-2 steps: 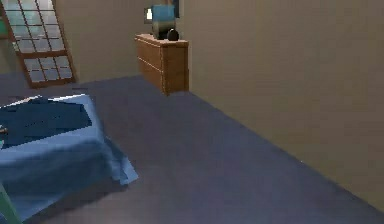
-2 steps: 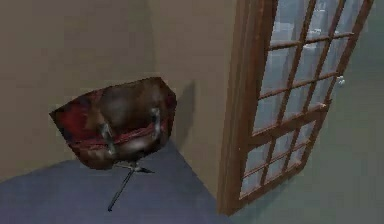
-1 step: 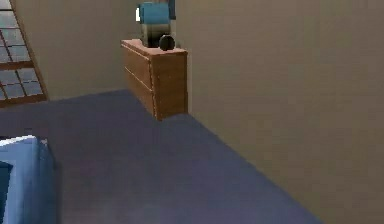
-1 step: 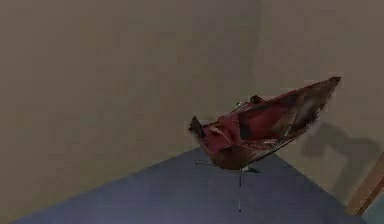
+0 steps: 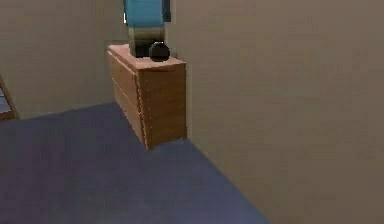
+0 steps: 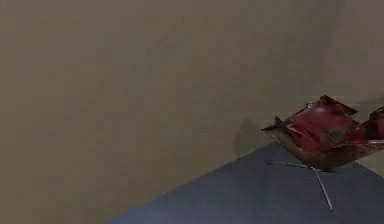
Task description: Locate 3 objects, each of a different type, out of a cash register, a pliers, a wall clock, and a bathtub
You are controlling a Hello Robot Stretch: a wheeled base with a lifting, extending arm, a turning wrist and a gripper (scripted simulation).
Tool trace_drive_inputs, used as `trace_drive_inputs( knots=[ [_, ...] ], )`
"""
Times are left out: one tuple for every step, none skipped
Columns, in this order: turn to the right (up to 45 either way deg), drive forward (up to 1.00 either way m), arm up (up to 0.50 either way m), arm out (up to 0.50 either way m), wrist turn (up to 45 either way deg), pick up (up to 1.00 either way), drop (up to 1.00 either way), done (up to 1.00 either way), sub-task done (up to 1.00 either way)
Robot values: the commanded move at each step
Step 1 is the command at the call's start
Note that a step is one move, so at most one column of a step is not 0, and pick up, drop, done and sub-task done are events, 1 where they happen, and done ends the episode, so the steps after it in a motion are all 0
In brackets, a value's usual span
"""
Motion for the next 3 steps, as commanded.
trace_drive_inputs(
  knots=[
    [-39.0,0.00,0.00,0.00,0.0,0.00,0.00,0.00,0.00],
    [0.0,1.00,0.00,0.00,0.0,0.00,0.00,0.00,0.00],
    [-6.0,0.00,0.00,0.00,0.0,0.00,0.00,0.00,0.00]
  ],
)
